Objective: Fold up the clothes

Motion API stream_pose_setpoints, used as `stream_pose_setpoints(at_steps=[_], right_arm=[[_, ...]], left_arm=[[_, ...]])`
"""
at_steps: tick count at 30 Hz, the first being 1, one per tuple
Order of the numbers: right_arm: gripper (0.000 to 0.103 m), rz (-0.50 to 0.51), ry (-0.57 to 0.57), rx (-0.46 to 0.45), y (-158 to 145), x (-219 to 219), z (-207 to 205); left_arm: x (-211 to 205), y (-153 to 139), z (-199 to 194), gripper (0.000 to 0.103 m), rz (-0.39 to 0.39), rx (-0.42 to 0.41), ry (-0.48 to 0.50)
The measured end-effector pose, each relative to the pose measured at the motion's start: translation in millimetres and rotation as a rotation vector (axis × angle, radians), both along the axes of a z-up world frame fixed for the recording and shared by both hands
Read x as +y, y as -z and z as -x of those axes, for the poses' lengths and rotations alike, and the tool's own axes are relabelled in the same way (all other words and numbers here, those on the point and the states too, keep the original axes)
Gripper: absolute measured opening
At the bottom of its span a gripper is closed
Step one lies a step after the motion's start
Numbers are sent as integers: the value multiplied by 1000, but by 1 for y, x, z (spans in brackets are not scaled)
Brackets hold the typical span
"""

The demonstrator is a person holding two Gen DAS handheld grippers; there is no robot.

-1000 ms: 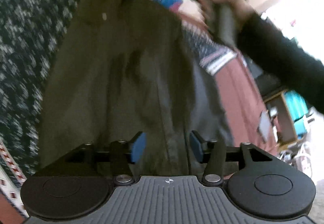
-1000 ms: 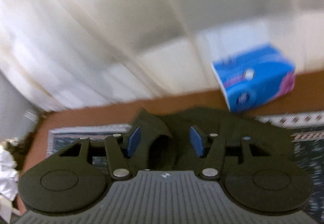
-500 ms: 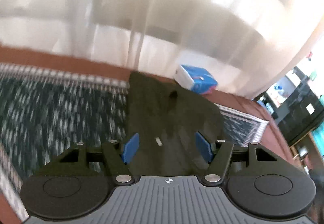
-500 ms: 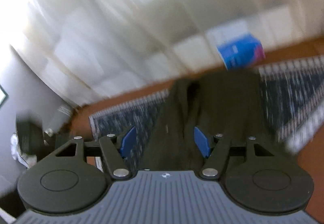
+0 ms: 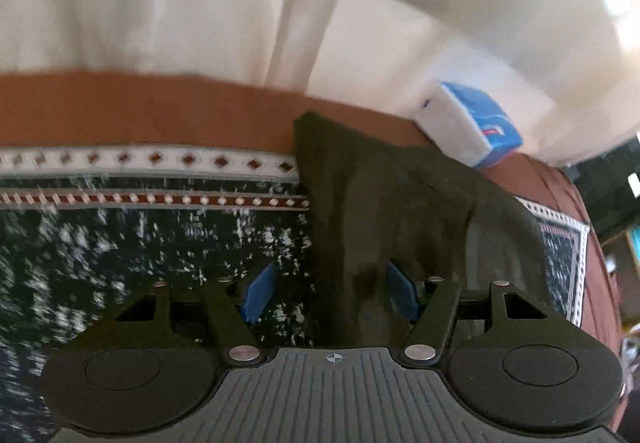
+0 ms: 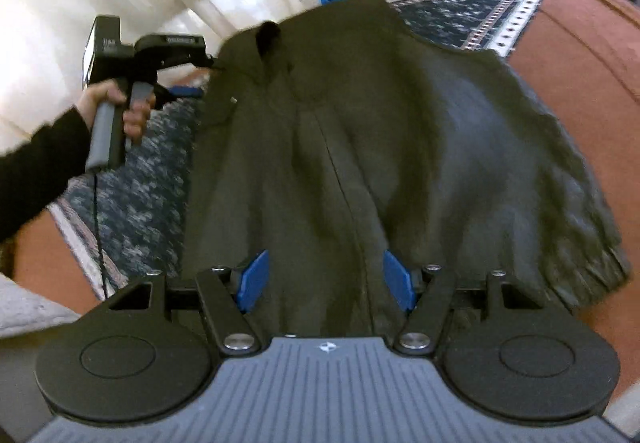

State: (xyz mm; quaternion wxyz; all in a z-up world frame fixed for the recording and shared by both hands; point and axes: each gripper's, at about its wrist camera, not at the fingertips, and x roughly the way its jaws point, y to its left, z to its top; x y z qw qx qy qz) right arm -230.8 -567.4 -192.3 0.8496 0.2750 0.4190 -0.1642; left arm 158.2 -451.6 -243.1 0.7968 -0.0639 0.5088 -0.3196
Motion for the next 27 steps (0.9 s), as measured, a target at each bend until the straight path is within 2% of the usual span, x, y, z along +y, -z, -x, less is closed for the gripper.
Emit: stream_pose_setpoints(at_steps=[3, 6, 7, 10, 14, 15, 16, 18, 19, 21, 24, 26, 27], right_arm=[[68, 28, 31, 41, 2, 5, 2], [68, 64, 27, 81, 4, 9, -3], [68, 71, 26, 95, 6, 9, -6], [60, 105, 42, 102, 5, 11, -11], [60, 141, -22, 28, -15, 26, -10], [61, 161, -31, 29, -15, 27, -9], [62, 177, -36, 33, -15, 27, -8], [63, 168, -8, 53, -8, 19, -6], [63, 146, 3, 56, -5, 14, -4], [63, 111, 10, 70, 1, 11, 1], [63, 83, 8, 97, 10, 13, 5], [62, 68, 8, 114, 16, 15, 7], [59, 60, 8, 123, 18, 16, 8]], left_arm=[[-3, 3, 0, 71, 43, -10, 0], [-8, 6, 1, 23, 49, -13, 37], [-9, 6, 3, 15, 43, -25, 49], [-5, -2, 5, 3, 43, -70, 84], [6, -8, 0, 3, 35, -97, 103], [7, -9, -1, 14, 35, -94, 110], [7, -9, -3, 29, 34, -93, 115], [3, -12, -5, 34, 32, -113, 107], [1, -14, -6, 44, 31, -124, 102], [-4, -16, -8, 57, 28, -143, 93], [-12, -12, -15, 58, 11, -139, 74], [-17, -9, -19, 55, 1, -126, 62], [-19, -7, -19, 21, -14, -131, 67]])
